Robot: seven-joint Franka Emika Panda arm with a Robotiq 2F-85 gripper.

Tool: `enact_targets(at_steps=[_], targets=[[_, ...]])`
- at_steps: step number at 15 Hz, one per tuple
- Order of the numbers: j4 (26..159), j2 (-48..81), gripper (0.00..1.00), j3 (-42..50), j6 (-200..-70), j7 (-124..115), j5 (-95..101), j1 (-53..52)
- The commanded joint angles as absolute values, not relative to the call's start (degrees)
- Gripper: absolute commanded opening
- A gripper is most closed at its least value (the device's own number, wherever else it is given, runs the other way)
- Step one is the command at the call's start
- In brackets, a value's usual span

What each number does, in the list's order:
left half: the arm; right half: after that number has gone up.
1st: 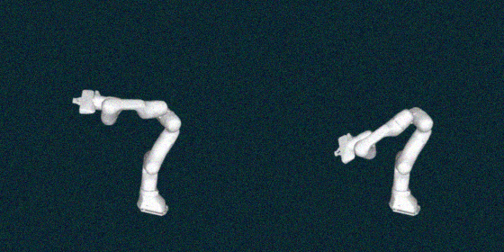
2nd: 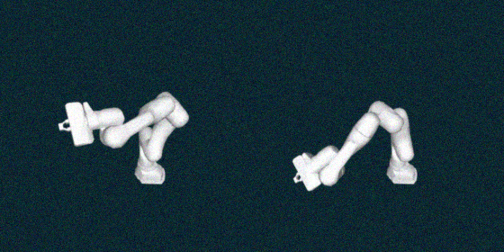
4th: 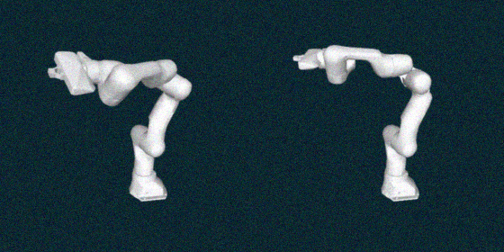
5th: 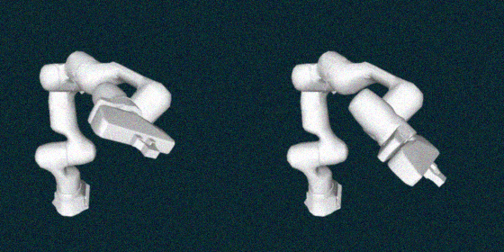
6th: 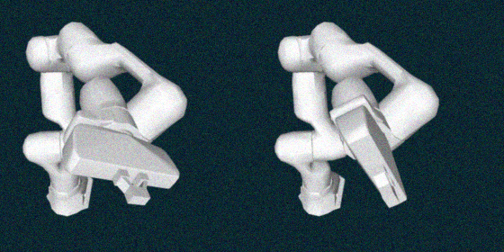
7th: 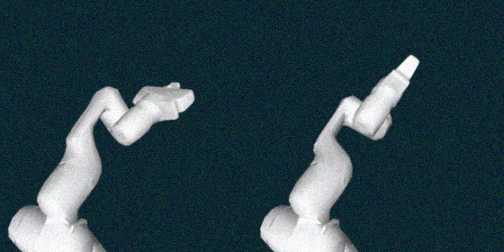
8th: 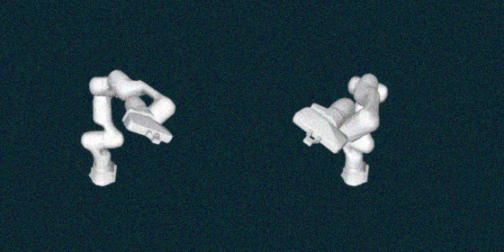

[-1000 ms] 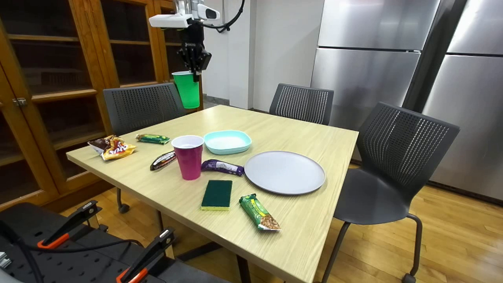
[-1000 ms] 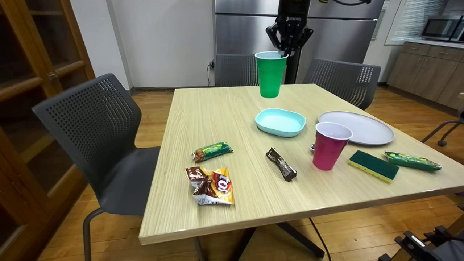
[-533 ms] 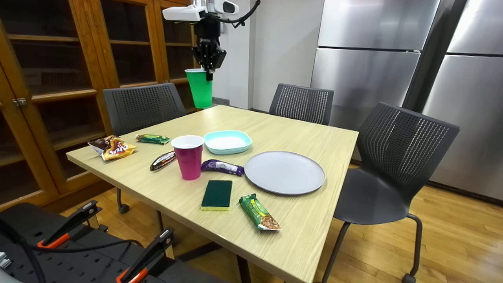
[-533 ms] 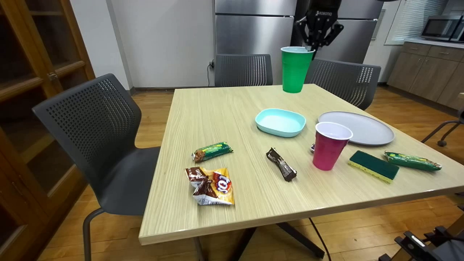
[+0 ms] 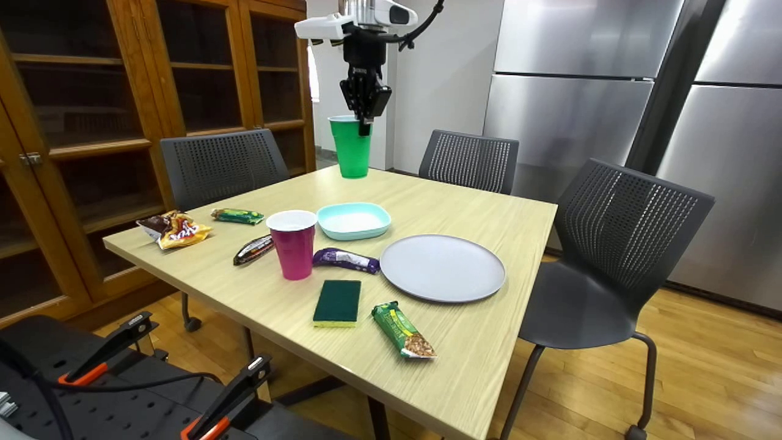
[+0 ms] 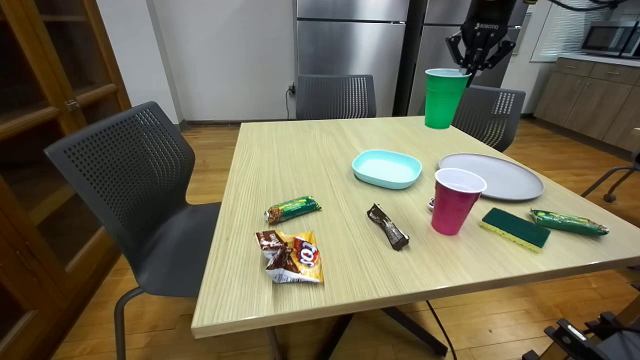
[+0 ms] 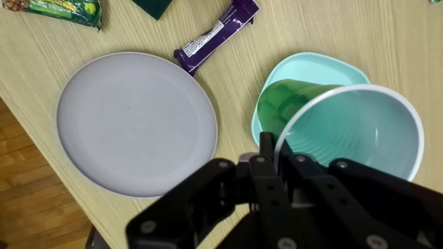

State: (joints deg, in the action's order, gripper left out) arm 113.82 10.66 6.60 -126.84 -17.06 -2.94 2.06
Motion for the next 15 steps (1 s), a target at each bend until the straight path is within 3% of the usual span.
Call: enact_targets(at_steps=[1, 15], targets=[[114.4, 11.1, 0.01, 7.8, -129.3, -22.4, -2.6, 3.2], [109.5, 22.0, 0.01, 13.0, -128.9, -33.9, -7.9, 7.1]])
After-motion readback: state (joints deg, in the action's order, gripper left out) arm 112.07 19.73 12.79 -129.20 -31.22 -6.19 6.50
